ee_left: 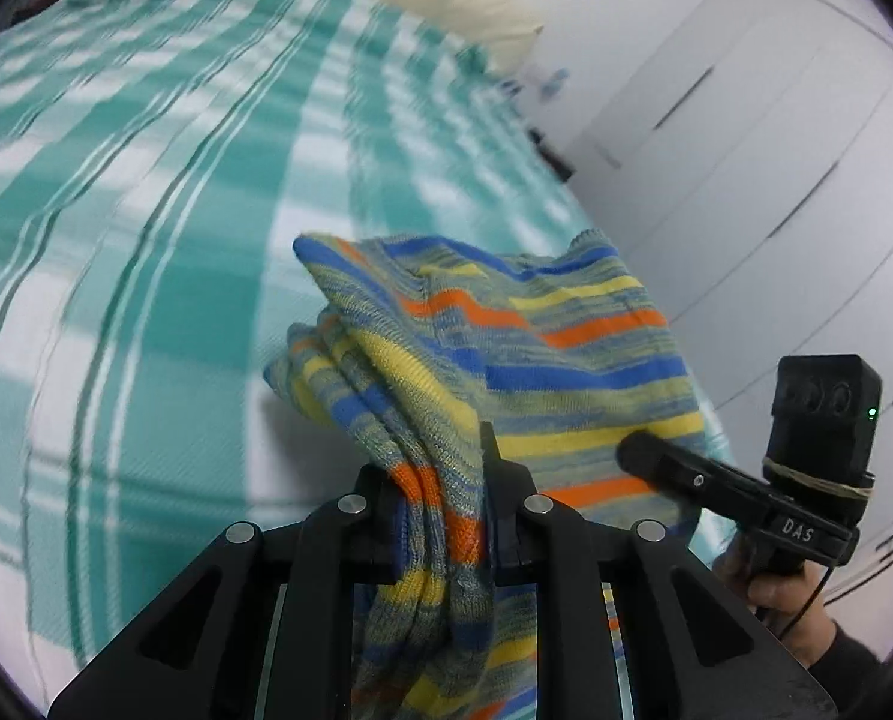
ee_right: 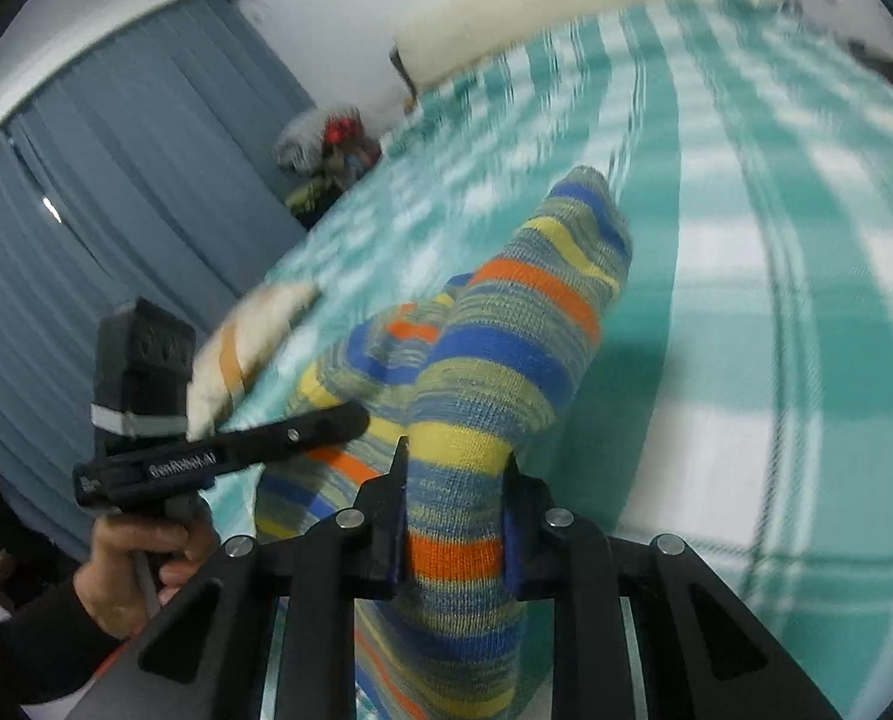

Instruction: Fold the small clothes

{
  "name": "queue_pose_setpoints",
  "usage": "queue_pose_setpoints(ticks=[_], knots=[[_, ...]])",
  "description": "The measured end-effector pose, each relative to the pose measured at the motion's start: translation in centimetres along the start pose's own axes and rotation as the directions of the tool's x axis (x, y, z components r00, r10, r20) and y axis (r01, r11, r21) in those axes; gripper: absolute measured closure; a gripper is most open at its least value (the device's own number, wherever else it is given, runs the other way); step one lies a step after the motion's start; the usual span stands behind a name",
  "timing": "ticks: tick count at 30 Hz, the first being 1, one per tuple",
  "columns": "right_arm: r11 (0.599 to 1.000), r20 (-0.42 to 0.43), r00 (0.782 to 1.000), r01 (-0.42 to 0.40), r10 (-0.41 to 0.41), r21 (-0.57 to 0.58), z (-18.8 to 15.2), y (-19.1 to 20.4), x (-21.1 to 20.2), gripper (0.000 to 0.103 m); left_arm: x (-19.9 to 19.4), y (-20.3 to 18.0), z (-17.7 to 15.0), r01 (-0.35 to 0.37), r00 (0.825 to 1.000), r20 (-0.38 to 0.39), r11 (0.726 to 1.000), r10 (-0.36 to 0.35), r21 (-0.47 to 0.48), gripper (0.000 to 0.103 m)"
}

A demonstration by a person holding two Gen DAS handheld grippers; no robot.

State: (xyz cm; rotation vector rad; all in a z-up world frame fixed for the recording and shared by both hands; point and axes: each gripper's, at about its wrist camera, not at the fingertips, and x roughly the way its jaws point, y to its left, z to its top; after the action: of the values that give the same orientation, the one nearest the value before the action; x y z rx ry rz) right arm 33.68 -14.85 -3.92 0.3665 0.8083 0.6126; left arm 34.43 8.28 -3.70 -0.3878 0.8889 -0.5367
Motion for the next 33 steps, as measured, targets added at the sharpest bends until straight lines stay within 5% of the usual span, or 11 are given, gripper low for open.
queue_pose_setpoints(ticks=[2, 4, 5, 7, 10, 13, 17, 21, 28, 33], knots=[[1.0, 0.021, 1.0, 0.005, -0.005, 0.027, 1.0, -0.9, -1.3, 0.079, 1.4, -0.3, 0.2, -0.022, 0.999, -0.024, 1.0, 0.021, -0.02, 0.072], [0.995, -0.018, 0.999, 0.045, -0.043, 0.088, 1.1, -3.3, -1.1, 0.074, 4.4, 0.4, -0.1, -0.133, 0.984, -0.118, 0.991, 0.13, -0.021, 0.029], [0.987, -0.065, 0.993, 0.107, -0.1, 0.119, 0.6, -4.8, -0.6, 0.056, 5.4, 0.9, -0.8, -0.214, 0.966, -0.146, 0.977, 0.211, -0.003, 0.028], [0.946, -0.132, 0.953, 0.289, -0.271, 0.144, -1.4, -7.6, -0.5, 0.037, 5.5, 1.4, -2.6, -0.33, 0.93, -0.157, 0.943, 0.333, 0.05, 0.03], [0.91, -0.159, 0.913, 0.396, -0.376, 0.122, -4.2, -8.6, -2.9, 0.037, 3.2, 0.5, -5.0, -0.394, 0.908, -0.099, 0.91, 0.407, 0.128, 0.022], [0.897, -0.148, 0.895, 0.435, -0.421, 0.077, -6.3, -6.7, -5.3, 0.033, 0.3, -2.5, -7.0, -0.488, 0.866, -0.002, 0.845, 0.5, 0.218, 0.006], [0.891, -0.117, 0.886, 0.454, -0.448, 0.027, -8.0, -2.4, -7.6, 0.019, -2.8, -5.6, -8.7, -0.589, 0.807, 0.096, 0.777, 0.583, 0.221, 0.004], [0.877, -0.103, 0.872, 0.479, -0.479, -0.03, -9.2, 2.1, -9.1, 0.017, -6.1, -6.5, -9.8, -0.581, 0.814, 0.106, 0.801, 0.571, 0.142, 0.004], [0.856, -0.1, 0.85, 0.511, -0.517, -0.083, -11.2, 6.8, -10.6, 0.013, -8.8, -9.1, -12.9, -0.704, 0.709, 0.137, 0.689, 0.691, 0.171, 0.004], [0.845, -0.098, 0.84, 0.528, -0.534, -0.083, -12.1, 8.8, -12.0, 0.013, -10.0, -10.3, -14.2, -0.683, 0.726, 0.062, 0.709, 0.685, 0.175, 0.004]])
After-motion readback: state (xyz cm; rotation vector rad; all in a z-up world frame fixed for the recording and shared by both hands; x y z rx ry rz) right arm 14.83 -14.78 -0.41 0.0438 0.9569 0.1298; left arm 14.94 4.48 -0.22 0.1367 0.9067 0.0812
